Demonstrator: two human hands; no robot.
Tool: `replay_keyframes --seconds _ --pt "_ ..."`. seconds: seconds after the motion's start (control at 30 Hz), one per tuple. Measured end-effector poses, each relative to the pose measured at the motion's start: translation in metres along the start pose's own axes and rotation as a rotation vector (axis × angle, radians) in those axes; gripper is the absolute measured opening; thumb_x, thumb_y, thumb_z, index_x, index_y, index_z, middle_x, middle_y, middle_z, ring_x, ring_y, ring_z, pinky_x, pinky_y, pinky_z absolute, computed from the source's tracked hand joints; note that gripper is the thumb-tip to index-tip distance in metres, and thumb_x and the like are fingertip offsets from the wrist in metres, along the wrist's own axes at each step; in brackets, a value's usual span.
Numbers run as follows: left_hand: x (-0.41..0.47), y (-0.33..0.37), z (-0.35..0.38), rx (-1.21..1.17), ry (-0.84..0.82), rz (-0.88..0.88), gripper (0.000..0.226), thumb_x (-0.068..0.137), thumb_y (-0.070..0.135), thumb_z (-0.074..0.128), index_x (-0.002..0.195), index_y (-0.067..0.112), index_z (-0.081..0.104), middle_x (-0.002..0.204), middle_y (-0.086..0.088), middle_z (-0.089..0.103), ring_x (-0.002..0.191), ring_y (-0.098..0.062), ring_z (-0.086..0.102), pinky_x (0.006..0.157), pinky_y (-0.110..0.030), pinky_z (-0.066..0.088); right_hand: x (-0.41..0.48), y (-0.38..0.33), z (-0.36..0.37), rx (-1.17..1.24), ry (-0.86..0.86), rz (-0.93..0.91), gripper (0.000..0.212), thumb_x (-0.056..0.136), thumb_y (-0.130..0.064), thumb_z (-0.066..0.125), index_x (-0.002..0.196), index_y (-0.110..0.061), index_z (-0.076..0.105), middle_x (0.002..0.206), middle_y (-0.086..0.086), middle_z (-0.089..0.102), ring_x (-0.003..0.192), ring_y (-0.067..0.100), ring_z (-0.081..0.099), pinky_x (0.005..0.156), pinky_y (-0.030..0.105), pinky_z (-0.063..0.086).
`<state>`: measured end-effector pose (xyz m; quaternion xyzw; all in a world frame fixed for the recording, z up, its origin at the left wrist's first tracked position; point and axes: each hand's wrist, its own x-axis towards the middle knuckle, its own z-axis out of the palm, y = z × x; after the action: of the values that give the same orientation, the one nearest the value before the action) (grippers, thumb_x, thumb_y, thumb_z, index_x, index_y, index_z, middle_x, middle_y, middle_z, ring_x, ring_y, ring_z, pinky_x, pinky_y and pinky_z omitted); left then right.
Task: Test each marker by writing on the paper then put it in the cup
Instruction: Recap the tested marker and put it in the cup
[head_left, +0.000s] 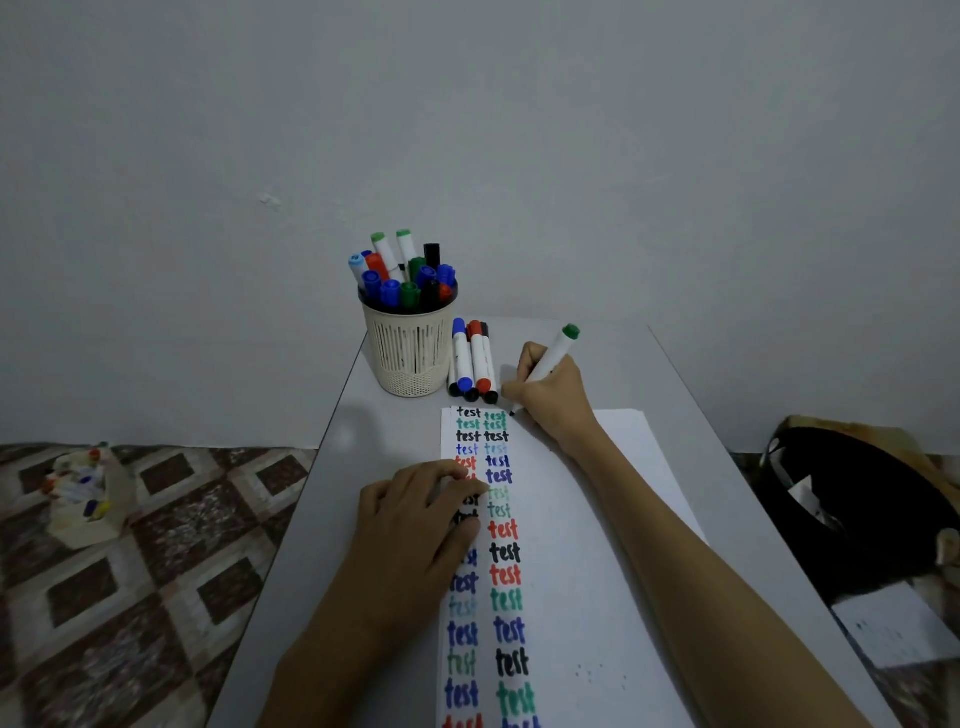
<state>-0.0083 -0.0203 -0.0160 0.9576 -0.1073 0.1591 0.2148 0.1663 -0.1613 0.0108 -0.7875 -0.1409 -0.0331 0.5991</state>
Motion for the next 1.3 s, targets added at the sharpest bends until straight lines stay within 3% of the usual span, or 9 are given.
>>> replay_keyframes --seconds 0.17,0.37,0.57,0.73,1.3 --pt "0.001 0.0004 0.0014 0.007 0.012 0.008 0.045 0.089 0.048 0.018 0.121 0.036 0.049 0.127 0.015 0.043 0.119 0.003 0.029 0.091 -0.02 0.011 0.0021 0.0014 -0.0041 0.032 0.013 -0.024 0.035 0.072 0.011 0.065 0.061 -0.013 0.042 0.06 0.003 0.044 0.054 0.009 0.045 0.053 0.018 0.044" --pt "0.0015 0.001 0.0012 -0.01 0.018 0.008 0.049 0.088 0.05 0.017 0.12 0.034 0.05 0.126 0.014 0.044 0.119 0.0 0.031 0.091 -0.022 0.013 0.0 -0.001 -0.0026 -0.007 -0.015 -0.03 0.037 0.072 0.011 0.066 0.06 -0.014 0.042 0.058 0.001 0.045 0.052 0.007 0.044 0.047 0.013 0.04" --pt "0.0011 0.0016 0.0002 -0.015 0.007 0.008 0.05 0.087 0.051 0.016 0.121 0.034 0.049 0.127 0.015 0.043 0.12 0.001 0.029 0.092 -0.021 0.011 0.0033 0.004 -0.0055 0.052 0.005 0.002 0.035 0.07 0.012 0.065 0.06 -0.011 0.042 0.059 0.006 0.044 0.057 0.015 0.046 0.056 0.026 0.045" --pt "0.0008 -0.0006 0.0018 -0.007 0.003 0.012 0.045 0.089 0.049 0.019 0.122 0.036 0.047 0.127 0.016 0.043 0.12 0.001 0.03 0.093 -0.021 0.012 -0.0005 -0.0002 -0.0036 0.033 0.006 -0.028 0.038 0.071 0.016 0.062 0.061 -0.012 0.038 0.058 0.002 0.04 0.047 0.001 0.039 0.047 0.01 0.039" --pt "0.0009 0.0 0.0019 -0.009 0.026 0.018 0.043 0.09 0.047 0.022 0.12 0.035 0.05 0.125 0.014 0.046 0.118 0.001 0.03 0.09 -0.022 0.013 -0.002 -0.0014 -0.0056 0.009 0.057 -0.01 0.038 0.074 0.012 0.064 0.062 -0.013 0.039 0.06 0.001 0.04 0.056 0.009 0.042 0.054 0.014 0.04"
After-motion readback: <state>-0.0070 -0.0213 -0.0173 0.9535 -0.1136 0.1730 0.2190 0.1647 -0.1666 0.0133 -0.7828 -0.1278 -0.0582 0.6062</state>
